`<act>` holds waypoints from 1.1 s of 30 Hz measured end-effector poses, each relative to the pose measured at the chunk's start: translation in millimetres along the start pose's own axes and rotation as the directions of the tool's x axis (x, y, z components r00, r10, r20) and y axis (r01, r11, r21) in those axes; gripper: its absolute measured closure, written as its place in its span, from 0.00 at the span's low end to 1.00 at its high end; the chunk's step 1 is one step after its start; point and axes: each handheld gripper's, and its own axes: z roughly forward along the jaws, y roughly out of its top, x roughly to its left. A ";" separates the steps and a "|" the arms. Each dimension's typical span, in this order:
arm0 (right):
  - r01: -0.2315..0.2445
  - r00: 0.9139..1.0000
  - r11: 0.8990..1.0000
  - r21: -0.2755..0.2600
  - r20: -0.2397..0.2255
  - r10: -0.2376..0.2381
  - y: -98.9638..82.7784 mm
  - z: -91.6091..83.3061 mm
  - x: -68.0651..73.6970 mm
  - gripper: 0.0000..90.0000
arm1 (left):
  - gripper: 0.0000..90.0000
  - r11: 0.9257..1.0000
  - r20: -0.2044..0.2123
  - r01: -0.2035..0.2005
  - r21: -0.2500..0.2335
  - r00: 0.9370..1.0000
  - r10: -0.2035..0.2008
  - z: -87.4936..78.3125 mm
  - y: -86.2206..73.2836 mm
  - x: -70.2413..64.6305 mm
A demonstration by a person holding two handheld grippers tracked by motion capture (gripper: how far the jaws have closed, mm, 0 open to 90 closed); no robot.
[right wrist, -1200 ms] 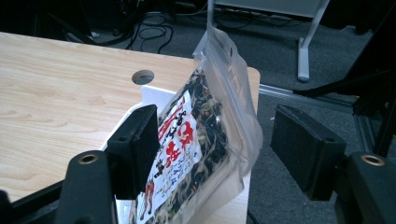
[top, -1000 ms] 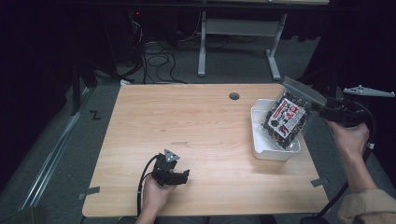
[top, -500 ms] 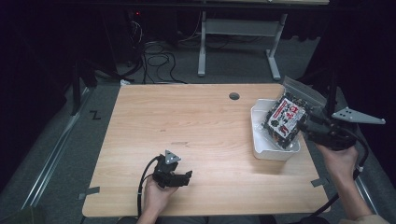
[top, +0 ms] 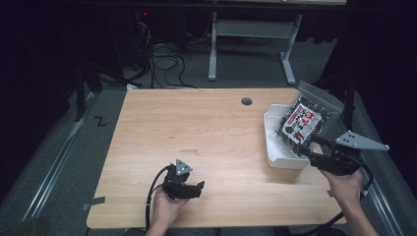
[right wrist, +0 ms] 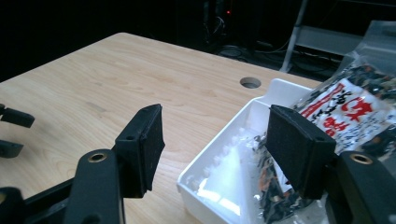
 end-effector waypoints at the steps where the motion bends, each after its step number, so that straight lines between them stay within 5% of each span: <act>1: 0.000 1.000 1.000 0.001 -0.004 0.000 -1.0 0.1 1.0 0.41 | 0.28 1.000 0.000 -0.001 0.001 1.000 0.001 0.2 0.1 -0.2; 16: 0.003 0.999 1.000 -0.006 -0.050 -0.004 -8.2 0.2 15.7 0.41 | 0.28 1.000 0.002 -0.007 -0.002 1.000 0.007 -0.4 0.0 -1.8; 33: 0.059 0.993 0.998 0.012 -0.106 -0.058 -10.2 13.0 38.6 0.39 | 0.28 1.000 0.006 -0.012 0.003 1.000 0.012 1.2 0.3 -3.0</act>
